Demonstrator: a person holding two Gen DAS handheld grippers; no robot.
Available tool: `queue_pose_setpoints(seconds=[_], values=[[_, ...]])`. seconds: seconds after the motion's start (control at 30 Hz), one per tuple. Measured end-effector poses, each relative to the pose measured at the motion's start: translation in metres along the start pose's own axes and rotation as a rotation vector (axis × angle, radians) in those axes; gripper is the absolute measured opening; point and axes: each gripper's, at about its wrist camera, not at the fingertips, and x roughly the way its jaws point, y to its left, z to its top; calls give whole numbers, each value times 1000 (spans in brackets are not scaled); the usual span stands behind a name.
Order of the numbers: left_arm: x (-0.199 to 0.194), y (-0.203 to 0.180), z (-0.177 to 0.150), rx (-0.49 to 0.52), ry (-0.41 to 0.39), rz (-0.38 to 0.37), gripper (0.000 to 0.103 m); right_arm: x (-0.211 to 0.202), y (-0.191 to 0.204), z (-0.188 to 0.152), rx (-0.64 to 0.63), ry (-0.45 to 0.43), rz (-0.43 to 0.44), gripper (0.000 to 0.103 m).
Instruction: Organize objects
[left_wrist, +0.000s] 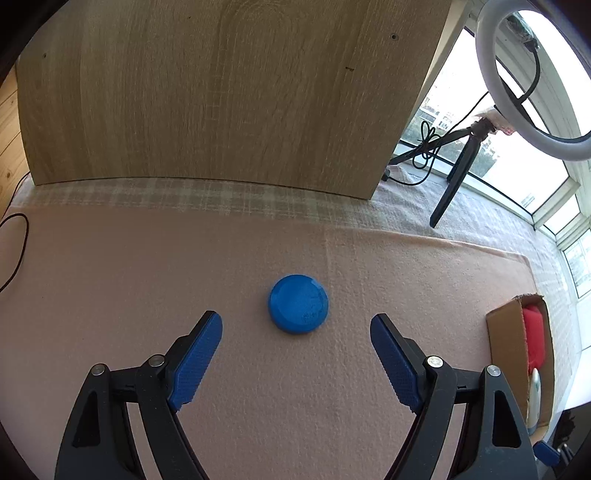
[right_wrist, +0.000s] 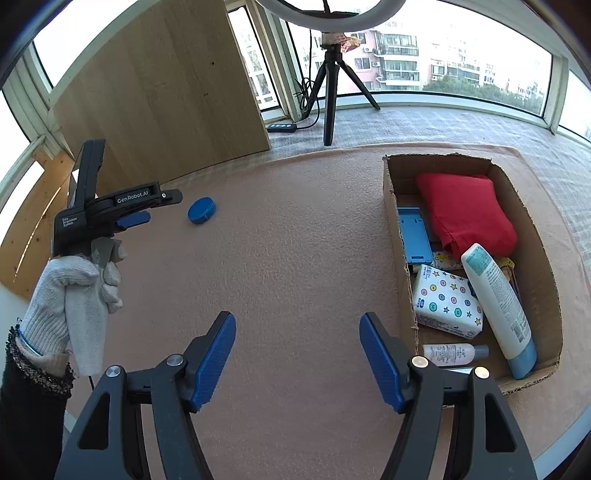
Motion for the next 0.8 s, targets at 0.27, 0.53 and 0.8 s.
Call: queue_pose_setpoints(seconds=[0.27, 0.53, 0.8], values=[[52, 2, 26, -43, 61, 12, 65, 6, -27, -17, 45, 50, -30, 66], [80, -2, 35, -29, 104, 5, 47, 4, -47, -24, 70, 60, -31, 66], [81, -13, 14, 29, 124, -15, 40, 5, -43, -17, 64, 62, -2, 66]])
